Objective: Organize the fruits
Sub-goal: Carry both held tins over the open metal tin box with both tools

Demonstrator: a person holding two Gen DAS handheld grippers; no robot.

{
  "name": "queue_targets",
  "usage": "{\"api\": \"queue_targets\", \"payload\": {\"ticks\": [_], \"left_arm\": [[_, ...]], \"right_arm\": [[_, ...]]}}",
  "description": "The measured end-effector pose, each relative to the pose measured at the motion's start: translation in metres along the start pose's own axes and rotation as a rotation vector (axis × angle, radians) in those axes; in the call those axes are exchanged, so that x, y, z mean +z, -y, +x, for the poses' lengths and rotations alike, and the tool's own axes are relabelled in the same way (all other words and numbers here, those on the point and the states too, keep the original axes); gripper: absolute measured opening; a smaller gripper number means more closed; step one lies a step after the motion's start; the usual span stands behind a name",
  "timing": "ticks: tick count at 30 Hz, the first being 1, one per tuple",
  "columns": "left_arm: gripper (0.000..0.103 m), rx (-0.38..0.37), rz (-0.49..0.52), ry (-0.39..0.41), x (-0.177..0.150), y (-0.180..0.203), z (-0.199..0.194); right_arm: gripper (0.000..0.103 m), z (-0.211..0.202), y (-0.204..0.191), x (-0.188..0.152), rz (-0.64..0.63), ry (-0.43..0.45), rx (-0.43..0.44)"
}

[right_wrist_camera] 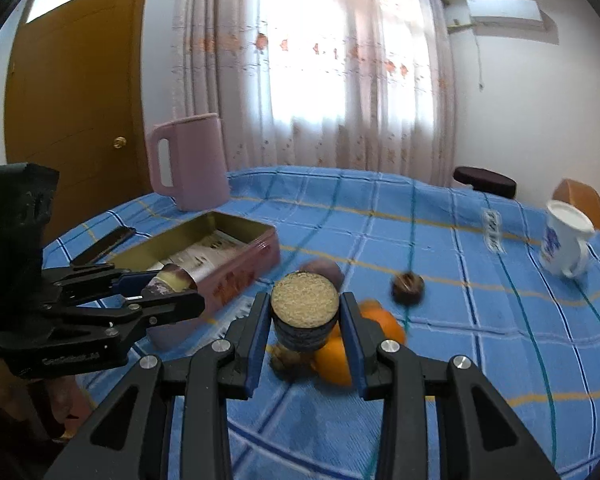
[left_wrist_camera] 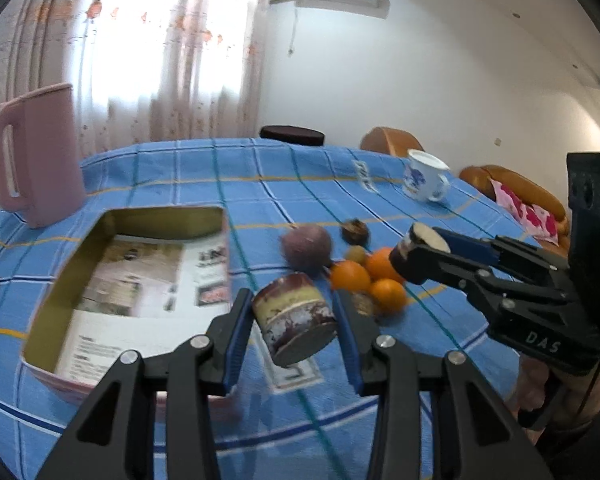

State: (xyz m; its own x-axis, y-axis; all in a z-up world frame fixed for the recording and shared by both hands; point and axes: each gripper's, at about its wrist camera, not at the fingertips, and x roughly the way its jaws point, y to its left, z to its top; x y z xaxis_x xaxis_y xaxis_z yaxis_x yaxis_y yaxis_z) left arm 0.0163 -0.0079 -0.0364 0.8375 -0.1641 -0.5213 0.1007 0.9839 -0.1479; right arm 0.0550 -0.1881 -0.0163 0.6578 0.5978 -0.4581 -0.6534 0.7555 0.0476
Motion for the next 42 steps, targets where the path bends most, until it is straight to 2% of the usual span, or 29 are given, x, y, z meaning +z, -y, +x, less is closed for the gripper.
{"api": "queue_targets", "payload": {"ticks": [11,23,34,42], "left_arm": [[0.042,0.1,-0.051,0.042,0.021,-0.05,-0.003],[0.042,0.171,-0.075,0.016,0.031,-0.09,0.012],[0.042,0.197,-0.106,-0.023,0.034,-0.12,0.023],[0.042,0.207,-0.108,-0.047,0.033,-0.126,0.026]], "right_arm": [[0.036,0.031,-0.034,0.041,-0.08,0.005,0.081],[0.036,0.07,-0.065,0.074,-0.139,-0.021,0.153],[0.036,0.116,-0.084,0.069,-0.147,-0.087,0.165],[0.036,0.138,-0.092,0.059,-0.154,-0.14,0.167]]}}
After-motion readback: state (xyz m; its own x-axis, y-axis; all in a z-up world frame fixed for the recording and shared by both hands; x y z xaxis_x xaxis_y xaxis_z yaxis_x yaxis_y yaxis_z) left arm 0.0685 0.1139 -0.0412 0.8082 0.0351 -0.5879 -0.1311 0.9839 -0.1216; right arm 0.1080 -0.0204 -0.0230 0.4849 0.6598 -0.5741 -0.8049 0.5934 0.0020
